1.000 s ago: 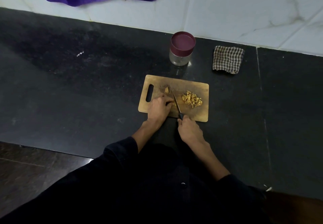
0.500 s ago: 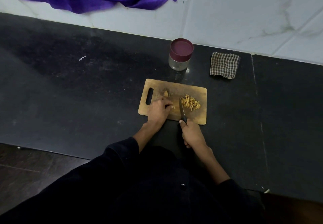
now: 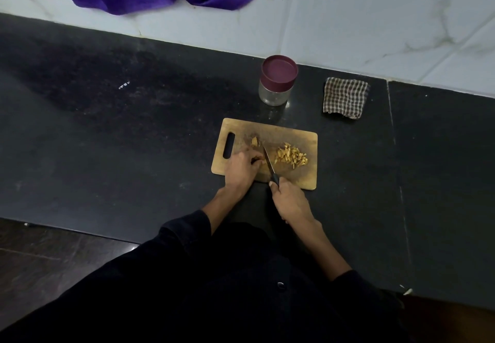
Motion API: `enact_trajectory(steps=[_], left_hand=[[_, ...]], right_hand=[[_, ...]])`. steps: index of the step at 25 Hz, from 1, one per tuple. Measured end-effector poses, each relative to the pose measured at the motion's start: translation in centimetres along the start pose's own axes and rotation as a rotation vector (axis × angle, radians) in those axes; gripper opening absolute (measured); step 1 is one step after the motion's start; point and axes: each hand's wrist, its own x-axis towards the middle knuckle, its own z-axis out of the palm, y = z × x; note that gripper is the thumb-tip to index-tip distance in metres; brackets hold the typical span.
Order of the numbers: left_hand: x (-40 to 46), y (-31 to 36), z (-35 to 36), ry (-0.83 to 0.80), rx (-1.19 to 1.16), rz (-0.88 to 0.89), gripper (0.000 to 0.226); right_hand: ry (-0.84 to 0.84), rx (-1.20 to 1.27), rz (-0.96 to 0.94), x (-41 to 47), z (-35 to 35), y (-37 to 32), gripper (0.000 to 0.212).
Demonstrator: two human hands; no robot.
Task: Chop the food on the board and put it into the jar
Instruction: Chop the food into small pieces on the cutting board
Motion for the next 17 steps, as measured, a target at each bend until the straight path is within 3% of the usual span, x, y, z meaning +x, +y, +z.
enact_trajectory(steps=[12,17], left_hand=[[0.06,0.13,-0.1,0.001,-0.002,0.016,0.012],[-0.04,0.15,-0.14,-0.008,0.002,0.013,0.01]], right_hand=[[-0.016,-0.093,0.026,0.53,0.36,-0.12,0.031],[-0.069,-0.003,0.046,0.63,0.25,0.37,0.029]])
